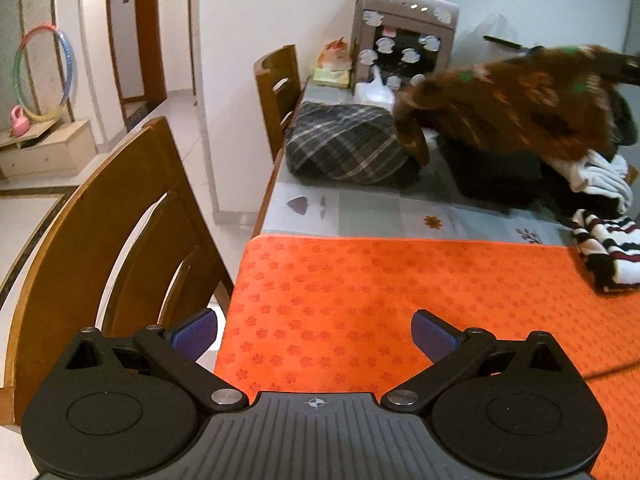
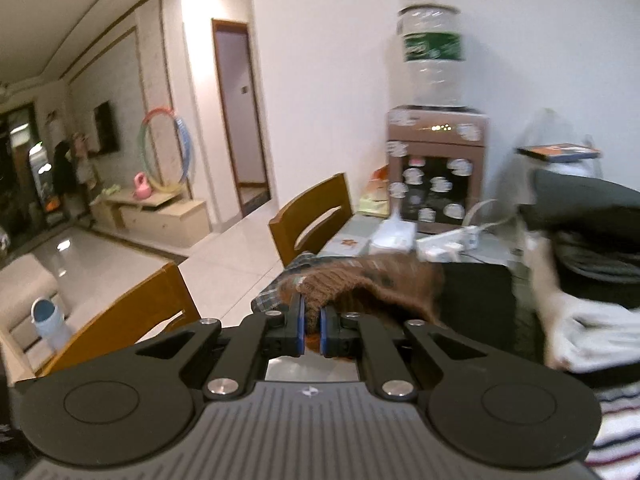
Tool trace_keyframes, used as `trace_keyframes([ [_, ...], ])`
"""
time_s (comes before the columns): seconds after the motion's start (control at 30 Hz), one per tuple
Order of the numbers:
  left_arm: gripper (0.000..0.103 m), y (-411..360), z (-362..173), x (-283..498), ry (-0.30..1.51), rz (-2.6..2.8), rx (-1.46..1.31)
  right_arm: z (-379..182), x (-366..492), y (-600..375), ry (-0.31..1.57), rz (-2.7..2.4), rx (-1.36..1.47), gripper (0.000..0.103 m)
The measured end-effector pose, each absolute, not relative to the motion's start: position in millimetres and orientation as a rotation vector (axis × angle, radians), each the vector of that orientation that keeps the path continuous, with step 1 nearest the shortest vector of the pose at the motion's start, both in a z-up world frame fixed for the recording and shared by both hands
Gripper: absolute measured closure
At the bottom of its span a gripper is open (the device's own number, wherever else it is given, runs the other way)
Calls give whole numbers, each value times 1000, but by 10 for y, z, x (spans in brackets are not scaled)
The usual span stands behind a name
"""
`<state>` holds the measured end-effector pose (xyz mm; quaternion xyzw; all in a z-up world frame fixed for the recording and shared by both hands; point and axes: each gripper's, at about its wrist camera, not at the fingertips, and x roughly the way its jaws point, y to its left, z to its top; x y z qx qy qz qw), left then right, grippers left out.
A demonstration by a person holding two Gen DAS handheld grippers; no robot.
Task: Fold clothes
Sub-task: 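Pull the brown vest off the stack onto the orange mat with the right gripper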
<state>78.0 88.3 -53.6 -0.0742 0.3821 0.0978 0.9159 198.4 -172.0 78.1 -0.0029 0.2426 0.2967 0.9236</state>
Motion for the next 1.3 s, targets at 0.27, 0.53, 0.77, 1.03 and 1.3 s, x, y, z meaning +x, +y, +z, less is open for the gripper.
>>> trace_keyframes([
  [0.27, 1, 606, -404, 612, 754, 100, -102, 715, 983, -2425, 667, 524, 20, 95],
  [0.53, 1, 342, -398, 542, 769, 20, -49, 151, 277, -2769, 890, 486, 18, 95],
  [0.77, 1, 176, -426, 576, 788, -14, -15, -142, 11, -3038, 943, 394, 41, 95],
  [1.03, 1, 81, -460, 729, 805, -25, -14, 17, -39, -3711, 905, 182, 3, 95],
  [1.3, 1, -101, -660, 936, 850, -56, -22, -354, 14, -4486, 1000, 43, 40, 93],
])
